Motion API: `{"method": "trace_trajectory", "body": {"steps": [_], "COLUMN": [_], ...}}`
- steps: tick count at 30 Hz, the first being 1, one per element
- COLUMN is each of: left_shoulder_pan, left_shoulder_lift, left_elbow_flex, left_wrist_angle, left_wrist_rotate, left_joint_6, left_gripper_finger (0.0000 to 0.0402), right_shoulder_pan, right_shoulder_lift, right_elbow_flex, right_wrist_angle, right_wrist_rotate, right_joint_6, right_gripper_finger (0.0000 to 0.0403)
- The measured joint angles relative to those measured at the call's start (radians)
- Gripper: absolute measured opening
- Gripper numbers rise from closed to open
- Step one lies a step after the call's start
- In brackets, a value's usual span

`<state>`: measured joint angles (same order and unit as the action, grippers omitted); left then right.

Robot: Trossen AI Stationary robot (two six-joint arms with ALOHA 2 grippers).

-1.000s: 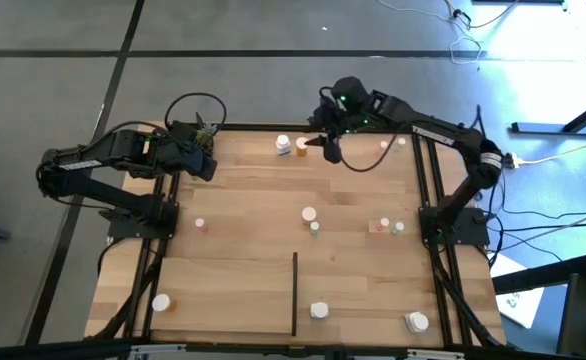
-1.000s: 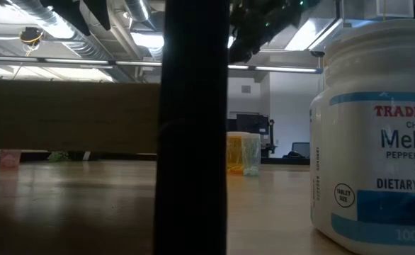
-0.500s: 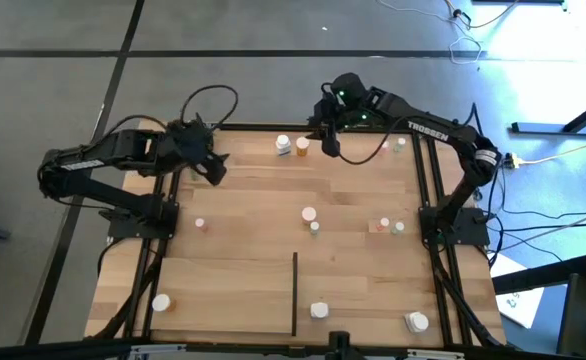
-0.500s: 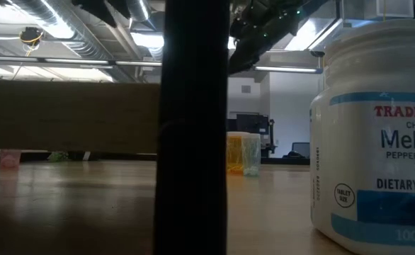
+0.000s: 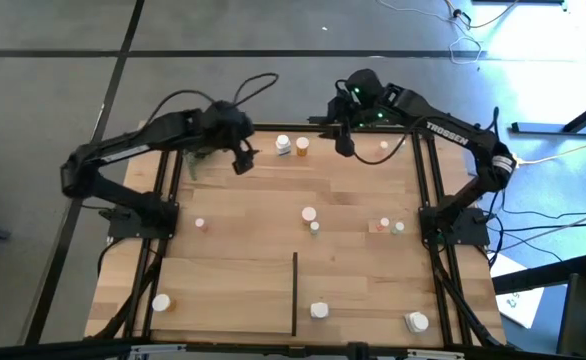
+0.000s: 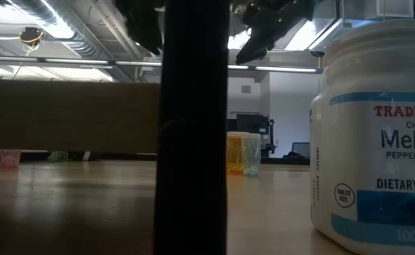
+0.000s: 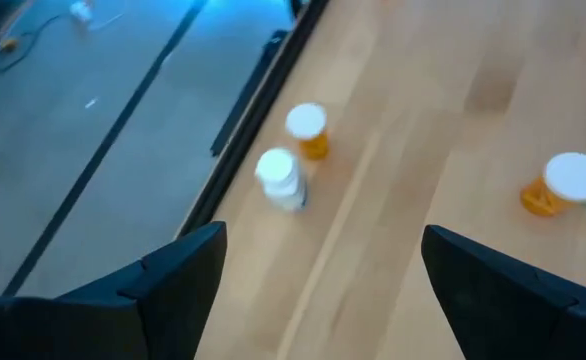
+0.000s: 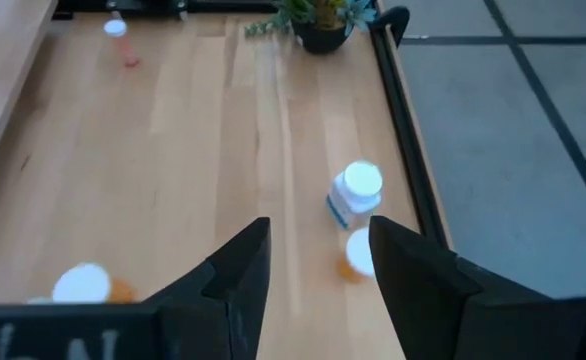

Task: Pick and place medicine bottles onto shelf by color
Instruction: Put the top big white pill bottle on the shelf

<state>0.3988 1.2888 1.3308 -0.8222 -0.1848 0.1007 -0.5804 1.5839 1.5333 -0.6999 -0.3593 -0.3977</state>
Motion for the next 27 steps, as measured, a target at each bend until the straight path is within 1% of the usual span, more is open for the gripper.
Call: {"method": "trace_trajectory", "body": {"steps": [3,7,11,13,19,27], "left_shoulder_pan": [0.046,0.102,0.147,0.159,0.191,0.216], "left_shoulder_lift": [0.056,0.143,0.225,0.262,0.350,0.466], "left_elbow_flex": [0.000,0.001,0.000,0.000,0.001,0.001], "left_wrist_angle": [0.057,0.081,0.095,0.140,0.235,0.308], "left_wrist_rotate": [0.087,0.180,0.207,0.212,0.282,0.310], "left_joint_6": [0.063,0.073,0.097,0.106,0.118,0.096], "left_gripper_finger": [0.0330,0.0330,0.0330,0.0330,0.0330,0.0330], "right_shoulder_pan": [0.001,0.002,0.008,0.008,0.009,0.009], "right_shoulder_lift": [-0.009,-0.010,-0.010,-0.010,-0.010,-0.010], "right_elbow_flex": [0.000,0.000,0.000,0.000,0.000,0.000], "right_wrist_angle": [-0.031,-0.045,-0.064,-0.078,-0.098,-0.098], "right_wrist_rotate": [-0.001,-0.001,0.000,0.000,0.000,0.000], "right_joint_6": [0.000,0.000,0.000,0.000,0.000,0.000], "right_gripper_finger": [0.0174,0.0174,0.0174,0.0174,0.0174,0.0174]}}
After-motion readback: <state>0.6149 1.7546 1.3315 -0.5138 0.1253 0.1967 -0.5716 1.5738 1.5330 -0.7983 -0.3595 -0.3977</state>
